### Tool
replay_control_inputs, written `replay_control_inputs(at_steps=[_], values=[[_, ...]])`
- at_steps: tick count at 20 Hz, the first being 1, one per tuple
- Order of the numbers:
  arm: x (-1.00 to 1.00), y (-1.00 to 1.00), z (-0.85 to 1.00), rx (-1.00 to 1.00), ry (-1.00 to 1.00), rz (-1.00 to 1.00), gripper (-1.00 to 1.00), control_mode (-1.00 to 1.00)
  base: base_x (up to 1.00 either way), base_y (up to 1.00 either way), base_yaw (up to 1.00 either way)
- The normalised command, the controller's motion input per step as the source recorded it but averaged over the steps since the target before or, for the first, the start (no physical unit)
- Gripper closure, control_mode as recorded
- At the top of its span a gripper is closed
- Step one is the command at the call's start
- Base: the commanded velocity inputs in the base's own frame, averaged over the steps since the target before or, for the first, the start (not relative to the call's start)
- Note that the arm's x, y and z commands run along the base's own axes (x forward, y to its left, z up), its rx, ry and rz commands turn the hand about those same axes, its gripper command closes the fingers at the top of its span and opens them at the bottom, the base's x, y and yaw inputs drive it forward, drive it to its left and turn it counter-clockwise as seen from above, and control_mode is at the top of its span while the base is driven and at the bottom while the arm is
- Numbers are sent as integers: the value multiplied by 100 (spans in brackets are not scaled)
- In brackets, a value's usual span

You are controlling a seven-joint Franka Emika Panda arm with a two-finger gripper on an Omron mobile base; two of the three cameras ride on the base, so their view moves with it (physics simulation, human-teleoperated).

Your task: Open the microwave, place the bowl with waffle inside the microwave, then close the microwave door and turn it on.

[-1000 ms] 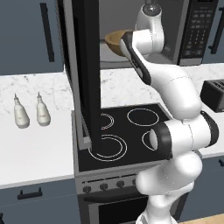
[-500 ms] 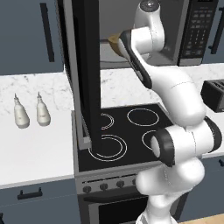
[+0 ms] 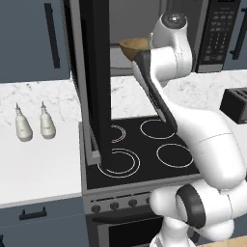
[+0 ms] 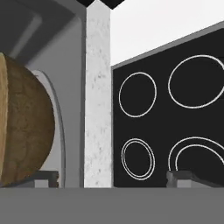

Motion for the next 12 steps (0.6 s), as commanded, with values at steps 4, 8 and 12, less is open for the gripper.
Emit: replay_control_inputs(at_steps=[4,8,12], values=[[-100,1,-100,-9,14,41,-100,-100,0,0,0],[-92,34,-100,-20,18,48,-100,-100,0,0,0],[-81,84,-91,-34,5,44,-100,-100,0,0,0]])
